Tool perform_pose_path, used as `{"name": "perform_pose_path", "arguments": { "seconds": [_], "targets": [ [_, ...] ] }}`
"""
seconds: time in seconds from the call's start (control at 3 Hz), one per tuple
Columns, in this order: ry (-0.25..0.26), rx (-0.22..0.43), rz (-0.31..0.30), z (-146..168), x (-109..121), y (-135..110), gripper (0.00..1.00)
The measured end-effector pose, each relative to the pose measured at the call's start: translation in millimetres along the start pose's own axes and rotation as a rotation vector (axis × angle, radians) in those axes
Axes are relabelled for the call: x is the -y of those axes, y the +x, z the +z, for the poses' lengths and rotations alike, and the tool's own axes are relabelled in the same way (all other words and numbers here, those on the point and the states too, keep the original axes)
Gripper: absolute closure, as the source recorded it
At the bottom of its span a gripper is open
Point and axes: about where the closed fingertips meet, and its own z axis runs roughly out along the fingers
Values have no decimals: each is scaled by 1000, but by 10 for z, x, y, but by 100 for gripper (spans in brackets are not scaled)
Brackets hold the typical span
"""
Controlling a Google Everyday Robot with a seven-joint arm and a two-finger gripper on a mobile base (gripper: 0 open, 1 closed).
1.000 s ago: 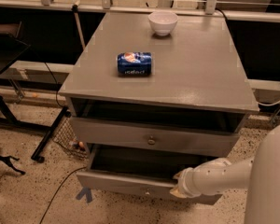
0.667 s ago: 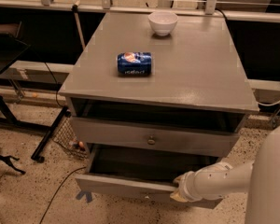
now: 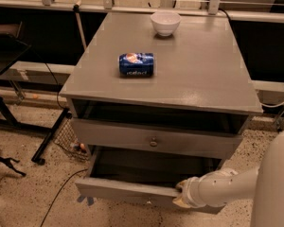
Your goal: Open middle drawer
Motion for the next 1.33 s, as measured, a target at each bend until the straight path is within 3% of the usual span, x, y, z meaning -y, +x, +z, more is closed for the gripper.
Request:
{"name": "perform_pose_path", "arguments": {
  "seconds": [1.33],
  "targets": [
    [0, 0, 1, -8, -1, -8, 100]
  ]
}}
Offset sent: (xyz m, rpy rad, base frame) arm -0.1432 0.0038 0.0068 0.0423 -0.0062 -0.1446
